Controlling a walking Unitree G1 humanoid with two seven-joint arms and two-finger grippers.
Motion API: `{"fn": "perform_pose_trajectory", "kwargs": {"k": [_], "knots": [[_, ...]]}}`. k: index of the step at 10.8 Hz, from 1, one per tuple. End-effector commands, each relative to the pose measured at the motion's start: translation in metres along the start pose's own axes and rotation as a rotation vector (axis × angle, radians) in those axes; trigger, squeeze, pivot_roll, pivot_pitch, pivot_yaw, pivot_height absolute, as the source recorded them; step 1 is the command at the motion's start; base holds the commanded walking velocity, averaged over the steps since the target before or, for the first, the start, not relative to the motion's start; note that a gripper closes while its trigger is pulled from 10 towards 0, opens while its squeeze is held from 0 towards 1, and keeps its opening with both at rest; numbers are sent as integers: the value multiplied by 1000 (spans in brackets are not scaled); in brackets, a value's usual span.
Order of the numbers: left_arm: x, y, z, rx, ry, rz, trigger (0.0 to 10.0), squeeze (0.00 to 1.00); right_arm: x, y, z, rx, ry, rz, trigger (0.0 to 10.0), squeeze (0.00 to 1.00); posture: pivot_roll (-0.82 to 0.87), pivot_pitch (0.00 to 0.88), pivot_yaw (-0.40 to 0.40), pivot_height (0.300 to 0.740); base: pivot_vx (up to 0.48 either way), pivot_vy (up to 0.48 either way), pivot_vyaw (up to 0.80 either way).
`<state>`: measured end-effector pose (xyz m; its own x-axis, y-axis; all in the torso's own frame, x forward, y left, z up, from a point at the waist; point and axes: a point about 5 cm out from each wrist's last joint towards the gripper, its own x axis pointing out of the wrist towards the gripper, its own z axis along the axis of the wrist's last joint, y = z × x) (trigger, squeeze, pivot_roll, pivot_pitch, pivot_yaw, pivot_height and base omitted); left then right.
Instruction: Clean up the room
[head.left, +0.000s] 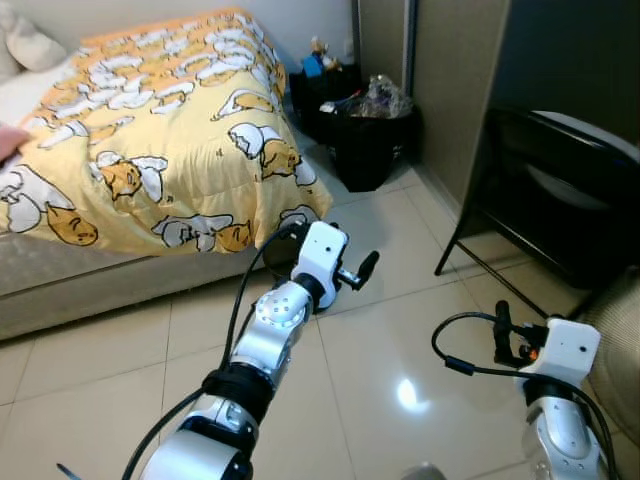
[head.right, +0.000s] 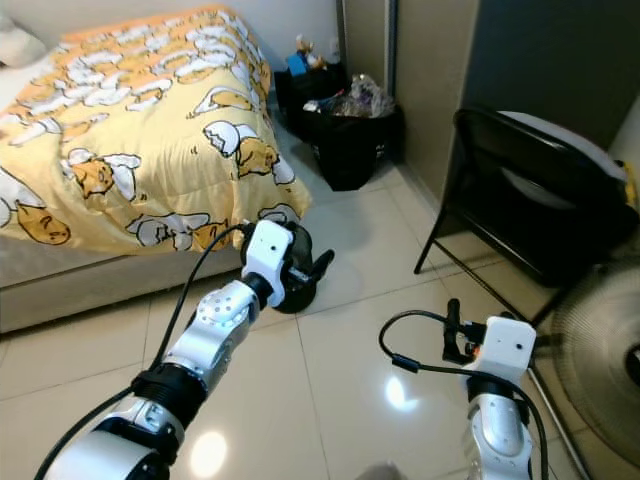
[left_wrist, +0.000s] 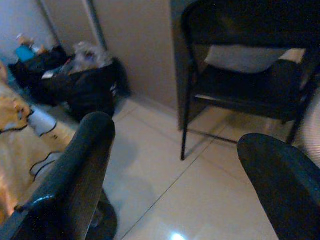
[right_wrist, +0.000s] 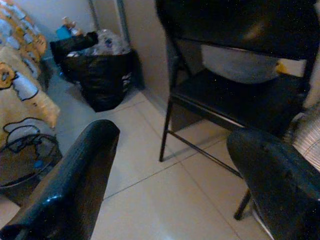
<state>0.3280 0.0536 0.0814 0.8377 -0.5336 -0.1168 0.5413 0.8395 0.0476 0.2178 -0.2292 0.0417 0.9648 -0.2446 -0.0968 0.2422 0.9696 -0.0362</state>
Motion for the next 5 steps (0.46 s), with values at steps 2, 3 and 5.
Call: {"fn": "perform_pose_trajectory", "kwargs": {"k": [2,3,5], "knots": [[0,6,-2,-52,11,44,10000,0,0,0,4,3,-18,-6,10000,0,-348,0,206,730,456,0,0],[-2,10,-2,-80,4,62,10000,0,-1,-1,4,3,-19,-9,10000,0,-349,0,206,730,450,0,0],[-21,49,-6,-147,-41,266,10000,0,-15,-13,7,-7,-53,-103,10000,0,-343,0,203,730,398,270,0]]}}
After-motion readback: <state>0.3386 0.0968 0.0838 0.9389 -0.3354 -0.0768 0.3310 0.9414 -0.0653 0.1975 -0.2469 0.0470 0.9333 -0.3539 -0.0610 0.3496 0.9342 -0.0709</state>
